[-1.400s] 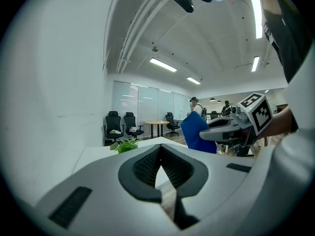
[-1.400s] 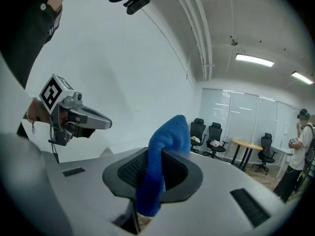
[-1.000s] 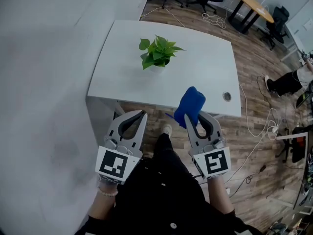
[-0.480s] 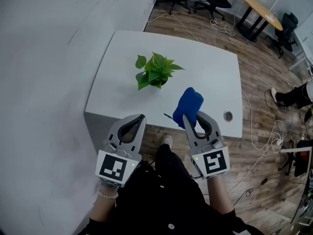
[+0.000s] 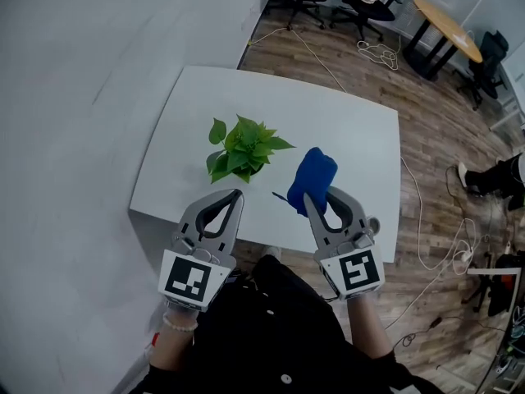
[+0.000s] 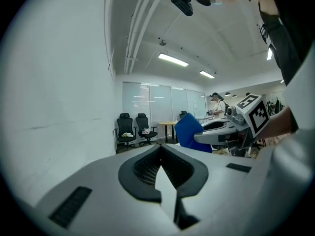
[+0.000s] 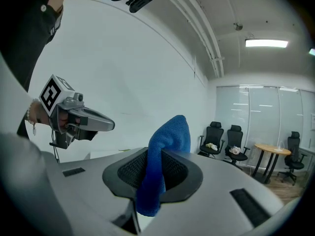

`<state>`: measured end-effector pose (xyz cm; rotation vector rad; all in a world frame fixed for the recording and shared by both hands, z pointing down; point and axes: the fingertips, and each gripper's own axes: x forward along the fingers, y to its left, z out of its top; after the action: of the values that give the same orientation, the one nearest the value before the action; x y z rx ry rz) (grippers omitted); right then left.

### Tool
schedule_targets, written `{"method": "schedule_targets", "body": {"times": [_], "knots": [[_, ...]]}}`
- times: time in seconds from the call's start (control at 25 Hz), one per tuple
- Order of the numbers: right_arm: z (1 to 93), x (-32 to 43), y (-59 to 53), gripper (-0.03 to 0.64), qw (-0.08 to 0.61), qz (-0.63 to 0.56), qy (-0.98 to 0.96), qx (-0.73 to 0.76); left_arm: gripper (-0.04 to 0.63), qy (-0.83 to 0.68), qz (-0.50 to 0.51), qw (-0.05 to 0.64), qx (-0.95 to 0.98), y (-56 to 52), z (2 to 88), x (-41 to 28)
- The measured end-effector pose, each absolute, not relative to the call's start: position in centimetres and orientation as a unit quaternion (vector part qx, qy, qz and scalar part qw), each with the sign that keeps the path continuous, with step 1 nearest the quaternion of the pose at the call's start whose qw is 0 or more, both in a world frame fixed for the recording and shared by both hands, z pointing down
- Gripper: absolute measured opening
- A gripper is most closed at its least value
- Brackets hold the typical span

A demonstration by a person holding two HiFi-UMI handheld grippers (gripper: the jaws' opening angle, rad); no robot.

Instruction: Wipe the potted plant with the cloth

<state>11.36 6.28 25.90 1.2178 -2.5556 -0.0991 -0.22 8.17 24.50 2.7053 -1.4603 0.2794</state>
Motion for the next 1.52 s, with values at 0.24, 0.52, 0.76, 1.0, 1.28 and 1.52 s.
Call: {"method": "schedule_targets", "body": {"times": [0.24,0.52,0.76,1.0,1.28,1.52], "knots": [[25.9,12.3,3.3,0.094,0.149,-0.036,-0.901,0.406,0.012,-0.509,0.086,0.021,0.856,5.3,23.9,-0.2],[26.5,13.3,1.0,0.094,0.143,-0.018,-0.904,0.401,0.012,-0.537,0.099,-0.020,0.838,3.3,24.3,-1.3],[27.6,12.5,0.6,0.094,0.152,-0.006,-0.915,0.375,0.012,-0.550,0.109,-0.005,0.828,2.4,24.5,-2.4],[27.8,12.3,-0.5,0.094,0.146,0.005,-0.910,0.389,0.012,-0.551,0.110,-0.021,0.827,1.2,24.2,-4.0],[28.1,11.8,-1.6,0.094,0.166,0.014,-0.900,0.403,0.012,-0.527,0.102,-0.017,0.843,-1.4,23.9,-5.3],[29.4,11.1,-3.2,0.094,0.179,0.027,-0.889,0.421,0.012,-0.513,0.100,-0.010,0.853,-3.4,25.3,-6.7]]}}
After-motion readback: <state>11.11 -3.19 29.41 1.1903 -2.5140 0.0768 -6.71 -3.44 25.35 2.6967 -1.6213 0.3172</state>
